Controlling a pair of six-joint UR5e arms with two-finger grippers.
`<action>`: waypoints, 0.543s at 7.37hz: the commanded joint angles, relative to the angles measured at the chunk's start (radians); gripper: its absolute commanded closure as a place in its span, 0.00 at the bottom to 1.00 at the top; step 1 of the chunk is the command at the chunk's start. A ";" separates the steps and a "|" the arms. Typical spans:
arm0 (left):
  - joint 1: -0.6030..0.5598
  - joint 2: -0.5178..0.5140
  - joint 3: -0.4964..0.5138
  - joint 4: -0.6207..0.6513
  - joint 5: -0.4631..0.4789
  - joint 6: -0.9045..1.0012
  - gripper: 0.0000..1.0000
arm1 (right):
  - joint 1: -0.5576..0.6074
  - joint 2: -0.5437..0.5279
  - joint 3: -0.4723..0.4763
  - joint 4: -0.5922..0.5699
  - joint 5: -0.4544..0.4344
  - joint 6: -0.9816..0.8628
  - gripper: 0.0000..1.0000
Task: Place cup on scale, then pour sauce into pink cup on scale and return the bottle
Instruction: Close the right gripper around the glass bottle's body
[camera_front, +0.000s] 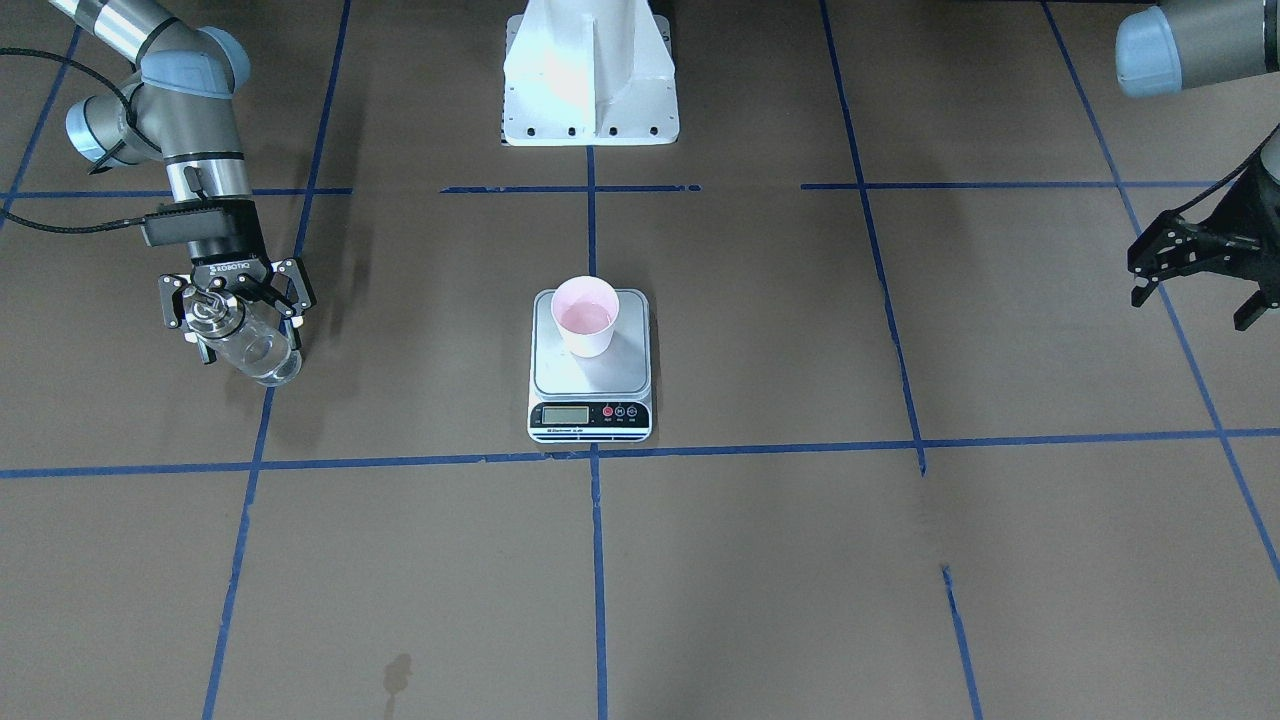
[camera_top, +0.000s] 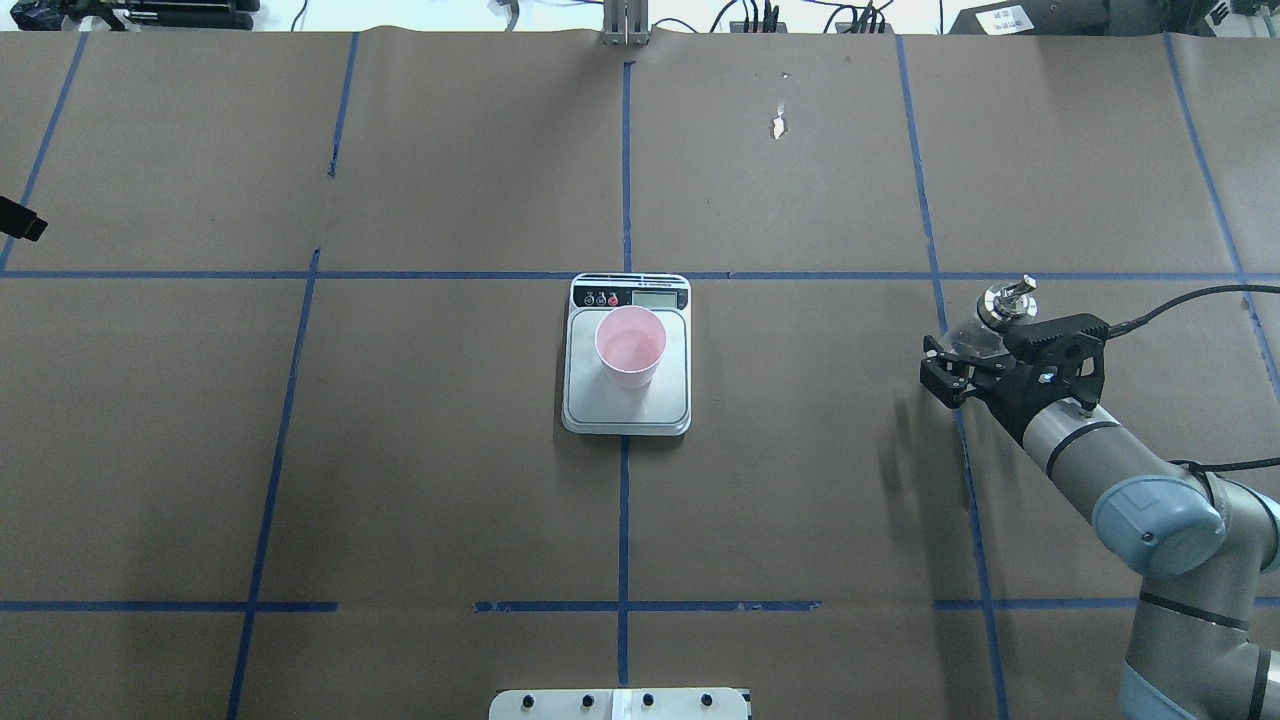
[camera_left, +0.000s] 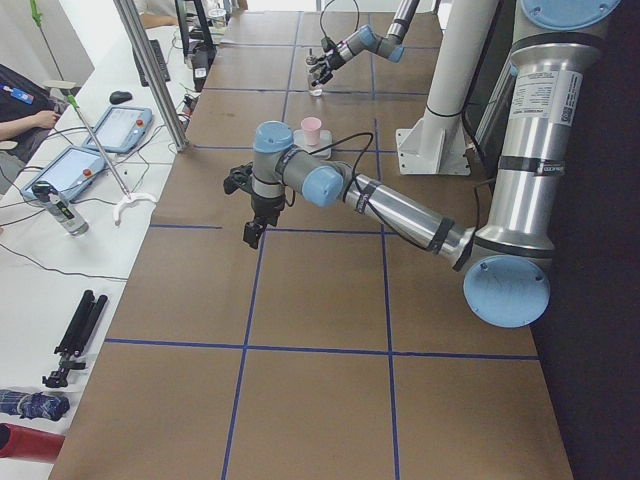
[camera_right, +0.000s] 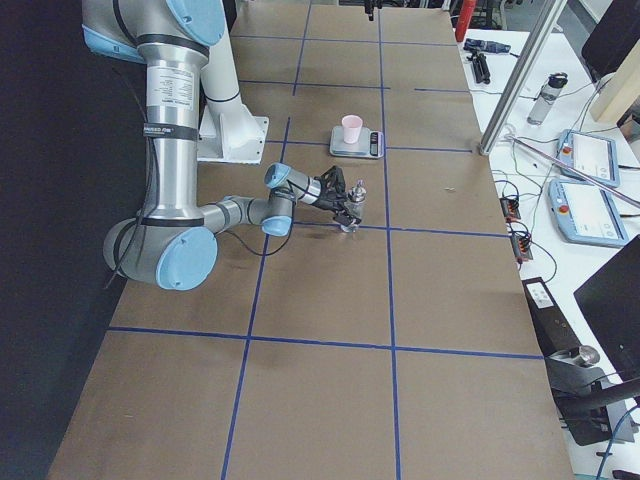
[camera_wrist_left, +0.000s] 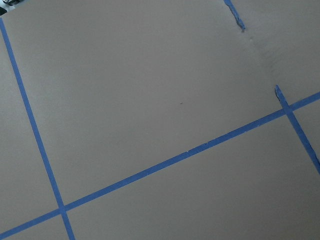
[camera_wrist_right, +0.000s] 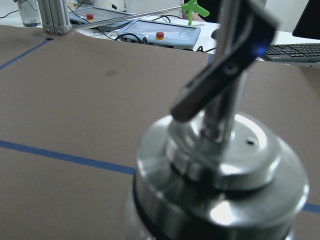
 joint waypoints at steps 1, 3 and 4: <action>-0.005 0.000 0.000 0.000 0.000 0.000 0.00 | 0.006 0.000 -0.001 0.000 0.002 0.001 0.02; -0.009 -0.002 0.002 0.002 0.000 0.002 0.00 | 0.011 0.012 0.001 0.002 0.000 0.001 0.76; -0.009 0.000 0.002 0.002 0.000 0.005 0.00 | 0.022 0.032 0.001 0.006 0.002 0.002 1.00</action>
